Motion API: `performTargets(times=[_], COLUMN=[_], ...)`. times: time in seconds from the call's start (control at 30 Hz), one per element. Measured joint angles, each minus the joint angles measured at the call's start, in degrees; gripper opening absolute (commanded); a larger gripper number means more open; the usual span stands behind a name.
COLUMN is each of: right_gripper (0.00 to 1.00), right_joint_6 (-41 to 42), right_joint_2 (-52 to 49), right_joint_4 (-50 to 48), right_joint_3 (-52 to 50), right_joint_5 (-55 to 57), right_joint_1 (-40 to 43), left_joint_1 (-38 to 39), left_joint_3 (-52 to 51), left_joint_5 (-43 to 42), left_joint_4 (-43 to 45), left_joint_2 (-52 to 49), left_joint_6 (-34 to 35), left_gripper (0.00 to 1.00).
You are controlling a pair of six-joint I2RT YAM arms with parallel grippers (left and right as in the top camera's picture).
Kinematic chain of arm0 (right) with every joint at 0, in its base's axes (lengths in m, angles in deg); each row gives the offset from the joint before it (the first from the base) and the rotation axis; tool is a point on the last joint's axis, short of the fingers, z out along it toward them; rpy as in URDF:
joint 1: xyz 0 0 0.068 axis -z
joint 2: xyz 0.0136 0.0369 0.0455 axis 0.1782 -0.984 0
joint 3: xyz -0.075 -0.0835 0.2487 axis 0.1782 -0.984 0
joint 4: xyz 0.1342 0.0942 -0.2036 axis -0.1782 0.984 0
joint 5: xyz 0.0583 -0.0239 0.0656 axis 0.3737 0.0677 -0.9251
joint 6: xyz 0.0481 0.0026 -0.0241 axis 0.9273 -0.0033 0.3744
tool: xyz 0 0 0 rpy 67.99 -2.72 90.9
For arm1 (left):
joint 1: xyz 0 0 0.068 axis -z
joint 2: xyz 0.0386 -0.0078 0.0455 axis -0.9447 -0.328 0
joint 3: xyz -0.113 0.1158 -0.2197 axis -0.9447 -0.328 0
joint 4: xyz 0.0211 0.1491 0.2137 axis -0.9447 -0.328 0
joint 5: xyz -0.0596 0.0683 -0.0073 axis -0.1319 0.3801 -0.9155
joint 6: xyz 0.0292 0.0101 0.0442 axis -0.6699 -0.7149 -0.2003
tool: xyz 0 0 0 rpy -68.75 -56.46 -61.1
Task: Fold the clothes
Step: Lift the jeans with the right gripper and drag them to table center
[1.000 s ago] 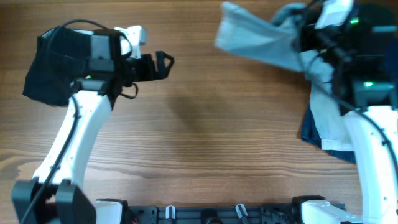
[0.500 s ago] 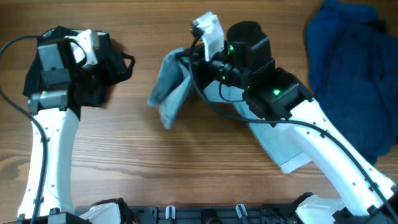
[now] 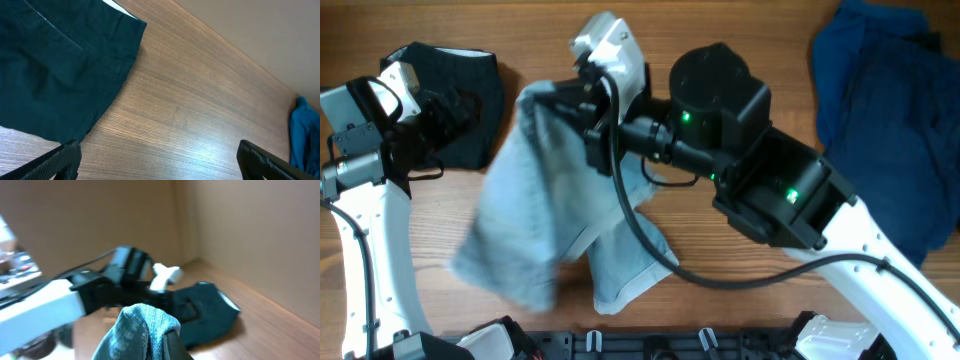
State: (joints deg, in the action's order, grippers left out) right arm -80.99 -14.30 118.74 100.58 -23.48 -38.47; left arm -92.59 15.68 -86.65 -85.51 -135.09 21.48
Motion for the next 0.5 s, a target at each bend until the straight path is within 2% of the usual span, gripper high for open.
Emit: performTargets(times=[0.07,0.17,0.3,0.33,0.37,0.43,0.5], right_gripper=[0.04,0.04,0.05,0.63,1.0,1.0,1.0], right_joint_6=[-0.6,-0.5,1.2,1.5,1.9,3.3,4.8], right_joint_2=[-0.9,-7.5,-23.5,-28.1,-33.1,-39.0,-40.1], right_joint_4=[0.1,-1.8,-10.7,-14.3,-19.9,-28.9,-29.7], right_joint_3=[0.1,0.7,0.8,0.8,0.7,0.6,0.6], right_joint_5=[1.6,3.3,3.5,3.3,3.1,1.4,0.0], right_joint_1=[2.6,8.0,14.8,16.3,18.2,21.4,24.6], left_joint_1=[0.0,0.0,0.0,0.0,0.0,0.5,3.8], left_joint_3=[0.0,0.0,0.0,0.0,0.0,0.1,0.1], left_joint_5=[0.0,0.0,-0.2,-0.2,-0.3,-0.4,-0.3], left_joint_4=[0.0,0.0,-0.2,-0.2,-0.3,-0.5,-0.6], left_joint_2=[0.0,0.0,0.0,0.0,0.1,0.1,0.1], left_joint_6=[0.0,0.0,0.0,0.0,0.0,0.0,0.0], left_gripper=[1.0,1.0,1.0,0.99,1.0,1.0,1.0])
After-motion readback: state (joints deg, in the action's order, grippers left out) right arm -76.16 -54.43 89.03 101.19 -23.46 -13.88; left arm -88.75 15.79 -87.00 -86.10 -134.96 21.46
